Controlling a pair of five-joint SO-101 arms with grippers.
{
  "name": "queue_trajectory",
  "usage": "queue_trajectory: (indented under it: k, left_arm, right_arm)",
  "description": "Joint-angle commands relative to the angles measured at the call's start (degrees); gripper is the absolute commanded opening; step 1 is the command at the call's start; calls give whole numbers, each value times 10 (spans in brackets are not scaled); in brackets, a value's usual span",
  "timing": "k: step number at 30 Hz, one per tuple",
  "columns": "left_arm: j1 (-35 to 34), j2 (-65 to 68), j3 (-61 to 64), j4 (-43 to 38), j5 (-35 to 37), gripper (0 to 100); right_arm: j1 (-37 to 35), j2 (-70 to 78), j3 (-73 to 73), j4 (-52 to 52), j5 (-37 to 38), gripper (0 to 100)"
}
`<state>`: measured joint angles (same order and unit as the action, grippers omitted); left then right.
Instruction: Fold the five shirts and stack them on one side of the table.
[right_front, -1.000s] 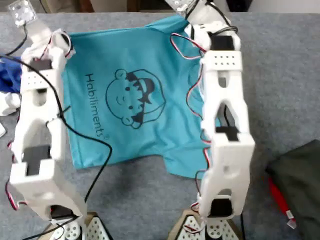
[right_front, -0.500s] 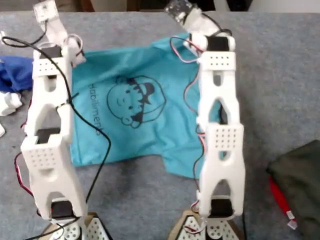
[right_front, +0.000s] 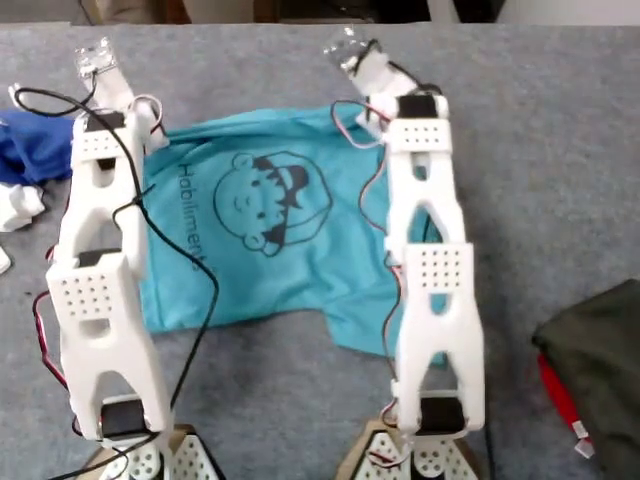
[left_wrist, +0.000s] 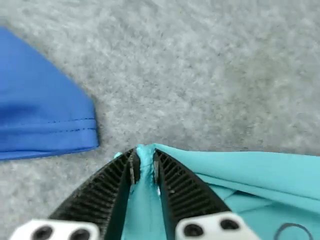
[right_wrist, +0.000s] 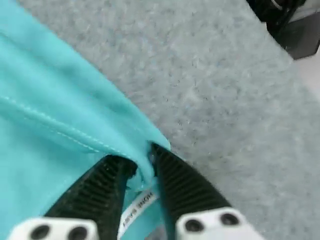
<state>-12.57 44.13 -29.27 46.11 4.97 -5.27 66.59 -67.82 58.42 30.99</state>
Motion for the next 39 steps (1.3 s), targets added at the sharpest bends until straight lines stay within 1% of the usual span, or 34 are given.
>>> queue_trajectory:
  k: [1,4,6,9,13,18,21,23,26,30,34,37,39]
  left_arm:
    - [-7,-4,-33,-16,4,19]
    - [-11,4,-54,-12,4,19]
    - [-11,5,-59,-13,4,19]
    - [-15,18,-64,-14,4,19]
    - [-13,20,-65,-14,4,19]
    - [-11,20,-65,-11,4,19]
    - [-11,20,-65,-11,4,19]
    - [-11,20,-65,-11,4,19]
    - [-12,21,-64,-11,4,19]
    - [-14,21,-60,-10,4,19]
    - [-14,21,-65,18,4,19]
    - [-16,21,-64,18,4,19]
    - [-19,20,-63,22,4,19]
  right_arm:
    - [26,-5,-70,-34,-68,241]
    - [58,0,-101,-39,-97,303]
    - [75,7,-109,-48,-111,298]
    - [91,15,-119,-52,-110,285]
    - [83,15,-116,-78,-109,284]
    - [52,12,-68,-87,-62,284]
    - [19,11,-65,-25,-38,284]
    - [-6,12,-64,52,-18,284]
    - [-30,12,-65,149,-12,284]
    - [-35,12,-65,236,-14,284]
    - [-35,11,-65,315,-14,284]
    - [-35,15,-64,367,-11,283]
    - [-35,16,-60,393,-10,256]
